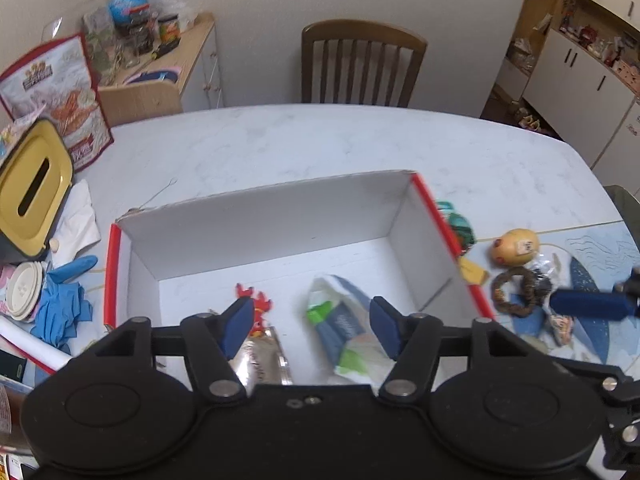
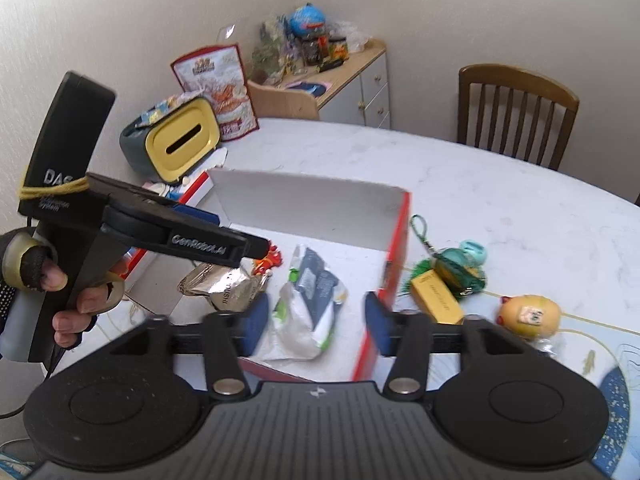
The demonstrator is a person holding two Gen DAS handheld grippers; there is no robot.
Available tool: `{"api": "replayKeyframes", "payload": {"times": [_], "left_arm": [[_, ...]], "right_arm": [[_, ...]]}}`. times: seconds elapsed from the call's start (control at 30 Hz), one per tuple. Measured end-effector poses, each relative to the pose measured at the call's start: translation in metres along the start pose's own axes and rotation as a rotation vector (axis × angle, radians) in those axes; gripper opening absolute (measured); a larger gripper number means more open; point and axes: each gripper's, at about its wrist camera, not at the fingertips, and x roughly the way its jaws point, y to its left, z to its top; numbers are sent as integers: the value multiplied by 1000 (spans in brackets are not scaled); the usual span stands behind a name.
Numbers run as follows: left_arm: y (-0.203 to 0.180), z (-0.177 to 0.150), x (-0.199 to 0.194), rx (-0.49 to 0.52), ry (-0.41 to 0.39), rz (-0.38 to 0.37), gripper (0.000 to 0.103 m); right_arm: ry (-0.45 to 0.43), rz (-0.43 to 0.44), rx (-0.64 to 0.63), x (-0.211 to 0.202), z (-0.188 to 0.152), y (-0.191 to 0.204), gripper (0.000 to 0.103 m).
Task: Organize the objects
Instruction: 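Open both tools to drop the keychain and white bag into the box, then move both tools back toward the bunny plush and remaining items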
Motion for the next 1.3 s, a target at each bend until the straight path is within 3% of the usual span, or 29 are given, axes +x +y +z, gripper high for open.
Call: {"api": "replayKeyframes", "payload": {"times": [0.23,0.57,0.83,1.03,1.3], "left_arm": [[-39,-6,-22,17,-40,-25,68],[-93,-17,-30,45,-57,-46,79],[-133,-20,-26,50,-72,-61,101],[-168,-29,-15,65,-79,-75,102],[-213,-53,1,67,-67,-110,102]], "right_arm": [[-20,-7,16,-33,-14,-29,56],[-49,-41,48,-69,-43,-83,69],[-37,-82,130,-85,-78,-147,75],[-7,-107,123,-82,-102,-182,76],[56,-100,6,-65,-125,-206,76]]}}
